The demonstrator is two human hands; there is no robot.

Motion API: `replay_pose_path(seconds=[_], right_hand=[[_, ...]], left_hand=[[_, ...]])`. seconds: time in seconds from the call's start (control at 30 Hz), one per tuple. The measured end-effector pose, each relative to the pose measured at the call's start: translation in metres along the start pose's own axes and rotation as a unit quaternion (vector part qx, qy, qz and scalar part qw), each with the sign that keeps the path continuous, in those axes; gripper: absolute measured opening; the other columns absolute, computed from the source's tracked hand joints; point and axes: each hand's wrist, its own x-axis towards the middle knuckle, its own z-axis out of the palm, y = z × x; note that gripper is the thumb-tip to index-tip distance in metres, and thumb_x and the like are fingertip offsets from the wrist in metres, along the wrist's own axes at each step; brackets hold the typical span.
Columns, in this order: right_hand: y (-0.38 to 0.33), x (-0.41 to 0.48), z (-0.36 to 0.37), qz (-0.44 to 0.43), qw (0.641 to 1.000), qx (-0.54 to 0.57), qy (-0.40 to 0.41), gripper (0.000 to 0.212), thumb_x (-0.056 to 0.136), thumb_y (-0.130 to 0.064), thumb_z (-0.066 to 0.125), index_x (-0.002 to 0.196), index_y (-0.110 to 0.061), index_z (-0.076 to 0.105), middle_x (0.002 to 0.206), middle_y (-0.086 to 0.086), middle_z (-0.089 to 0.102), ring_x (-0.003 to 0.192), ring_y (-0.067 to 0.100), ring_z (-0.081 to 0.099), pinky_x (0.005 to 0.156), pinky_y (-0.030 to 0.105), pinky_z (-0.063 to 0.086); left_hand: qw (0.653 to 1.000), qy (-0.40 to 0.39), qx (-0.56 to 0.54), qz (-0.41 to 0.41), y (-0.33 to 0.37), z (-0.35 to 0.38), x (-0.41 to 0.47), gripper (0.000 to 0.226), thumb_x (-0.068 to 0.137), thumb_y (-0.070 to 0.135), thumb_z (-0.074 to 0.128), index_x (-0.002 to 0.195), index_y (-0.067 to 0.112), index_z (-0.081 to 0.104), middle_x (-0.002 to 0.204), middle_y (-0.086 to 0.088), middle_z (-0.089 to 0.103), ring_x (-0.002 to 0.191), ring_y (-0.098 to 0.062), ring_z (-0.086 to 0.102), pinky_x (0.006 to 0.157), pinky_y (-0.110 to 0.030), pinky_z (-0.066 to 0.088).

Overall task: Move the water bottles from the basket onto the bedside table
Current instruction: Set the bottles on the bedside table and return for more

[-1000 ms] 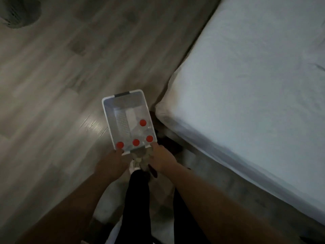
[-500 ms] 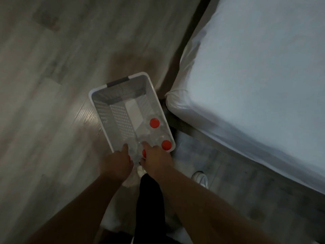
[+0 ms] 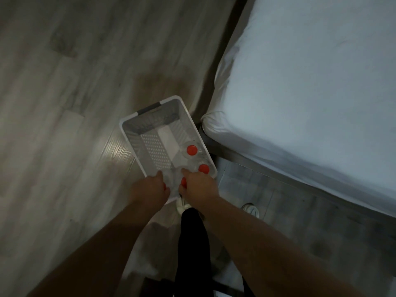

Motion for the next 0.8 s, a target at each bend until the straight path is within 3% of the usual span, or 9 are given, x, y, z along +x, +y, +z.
replay_pose_path(seconds=[0.17, 0.27, 0.37, 0.47, 0.57, 0.63, 0.8], right_hand=[[-0.018, -0.054, -0.033, 0.006, 0.999, 0.044, 0.031, 0.030, 0.095, -0.032, 0.047, 0.120, -0.019, 0.056, 0.102, 0.004, 0.067, 0.092, 0.021, 0.064, 0.067, 0.022, 0.037], [-0.018, -0.100, -0.057, 0.032, 0.995, 0.074, 0.051, 0.030, 0.096, -0.031, 0.046, 0.119, -0.018, 0.059, 0.103, 0.002, 0.066, 0.094, 0.018, 0.064, 0.066, 0.015, 0.031], [-0.010, -0.153, -0.080, 0.073, 0.987, 0.129, 0.060, 0.036, 0.092, -0.032, 0.052, 0.125, -0.021, 0.057, 0.105, 0.001, 0.067, 0.092, 0.017, 0.065, 0.075, 0.023, 0.046], [0.007, -0.208, -0.093, 0.094, 0.972, 0.177, 0.121, 0.035, 0.086, -0.034, 0.059, 0.119, -0.028, 0.062, 0.102, -0.001, 0.071, 0.089, 0.016, 0.067, 0.075, 0.024, 0.049], [0.031, -0.262, -0.103, 0.116, 0.959, 0.191, 0.176, 0.040, 0.079, -0.039, 0.064, 0.119, -0.033, 0.062, 0.105, -0.003, 0.072, 0.096, 0.016, 0.067, 0.083, 0.030, 0.052], [0.049, -0.300, -0.106, 0.141, 0.938, 0.223, 0.222, 0.036, 0.077, -0.036, 0.067, 0.112, -0.030, 0.066, 0.101, -0.002, 0.073, 0.094, 0.016, 0.067, 0.080, 0.029, 0.050], [0.100, -0.397, -0.101, 0.211, 0.867, 0.294, 0.344, 0.021, 0.075, -0.035, 0.071, 0.095, -0.027, 0.069, 0.087, -0.004, 0.071, 0.083, 0.016, 0.066, 0.078, 0.034, 0.053]], left_hand=[[0.999, 0.005, -0.046, -0.022, 0.011, -0.045, -0.048, 0.043, 0.094, 0.042, 0.043, 0.126, 0.014, 0.045, 0.107, -0.010, 0.067, 0.095, -0.027, 0.065, 0.075, -0.032, 0.049], [0.998, 0.020, -0.062, -0.015, 0.024, -0.071, -0.094, 0.048, 0.094, 0.043, 0.043, 0.132, 0.014, 0.042, 0.108, -0.010, 0.067, 0.095, -0.028, 0.065, 0.073, -0.033, 0.048], [0.996, 0.046, -0.077, 0.002, 0.042, -0.099, -0.141, 0.047, 0.093, 0.045, 0.044, 0.131, 0.018, 0.044, 0.104, -0.010, 0.068, 0.092, -0.029, 0.065, 0.068, -0.032, 0.043], [0.993, 0.069, -0.091, 0.021, 0.069, -0.123, -0.184, 0.043, 0.092, 0.044, 0.045, 0.131, 0.025, 0.046, 0.103, -0.009, 0.069, 0.092, -0.028, 0.065, 0.070, -0.031, 0.043], [0.988, 0.084, -0.107, 0.073, 0.105, -0.137, -0.219, 0.032, 0.092, 0.042, 0.046, 0.121, 0.028, 0.053, 0.096, -0.002, 0.069, 0.087, -0.022, 0.065, 0.072, -0.030, 0.047], [0.982, 0.092, -0.107, 0.124, 0.132, -0.141, -0.238, 0.023, 0.092, 0.040, 0.048, 0.108, 0.027, 0.058, 0.087, 0.002, 0.068, 0.080, -0.018, 0.063, 0.070, -0.032, 0.050], [0.954, 0.115, -0.116, 0.250, 0.211, -0.141, -0.281, 0.018, 0.087, 0.040, 0.059, 0.102, 0.032, 0.063, 0.079, 0.014, 0.058, 0.066, -0.003, 0.050, 0.055, -0.016, 0.033]])
